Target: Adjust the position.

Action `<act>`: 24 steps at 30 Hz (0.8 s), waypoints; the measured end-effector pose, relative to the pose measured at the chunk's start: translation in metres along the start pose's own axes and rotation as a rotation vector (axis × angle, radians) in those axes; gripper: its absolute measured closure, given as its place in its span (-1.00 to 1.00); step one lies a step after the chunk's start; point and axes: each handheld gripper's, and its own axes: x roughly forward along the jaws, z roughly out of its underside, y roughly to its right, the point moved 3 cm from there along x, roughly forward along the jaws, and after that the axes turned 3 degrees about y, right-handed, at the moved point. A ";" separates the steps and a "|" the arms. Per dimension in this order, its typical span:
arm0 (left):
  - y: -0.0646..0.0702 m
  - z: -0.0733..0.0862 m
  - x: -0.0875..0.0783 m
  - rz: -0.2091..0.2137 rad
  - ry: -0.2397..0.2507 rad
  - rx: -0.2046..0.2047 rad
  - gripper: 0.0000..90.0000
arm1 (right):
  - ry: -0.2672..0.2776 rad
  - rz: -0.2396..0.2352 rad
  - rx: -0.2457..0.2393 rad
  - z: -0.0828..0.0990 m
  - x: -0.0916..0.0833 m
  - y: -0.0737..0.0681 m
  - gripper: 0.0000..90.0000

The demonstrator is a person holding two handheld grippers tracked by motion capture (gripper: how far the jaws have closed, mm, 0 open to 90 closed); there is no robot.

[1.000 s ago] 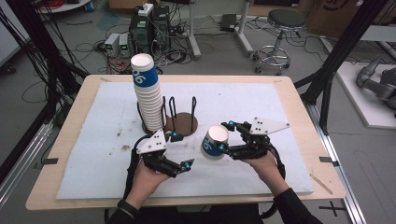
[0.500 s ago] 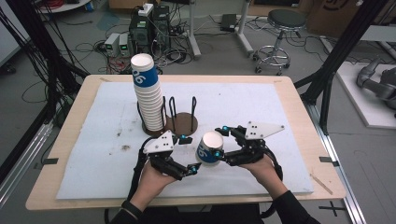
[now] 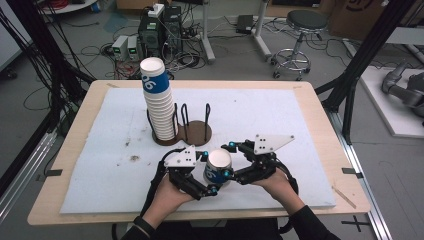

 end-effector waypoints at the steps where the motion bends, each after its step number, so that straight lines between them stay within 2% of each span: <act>1: 0.000 0.001 0.001 0.001 -0.010 0.004 -0.81 | -0.001 -0.005 0.002 0.000 0.001 -0.001 -0.31; 11: -0.003 0.005 0.007 0.011 -0.035 -0.006 -0.81 | -0.006 -0.030 0.004 0.000 0.005 -0.003 -0.31; 12: -0.003 0.005 0.007 0.014 -0.036 -0.001 -0.70 | -0.007 -0.027 0.004 0.000 0.005 -0.004 -0.31; 15: -0.002 0.005 0.006 0.018 -0.043 0.009 -0.59 | -0.006 -0.022 0.001 0.000 0.005 -0.003 -0.31; 24: -0.003 0.000 0.002 0.015 -0.087 0.017 -0.53 | -0.004 -0.016 0.009 -0.002 0.001 -0.001 -0.36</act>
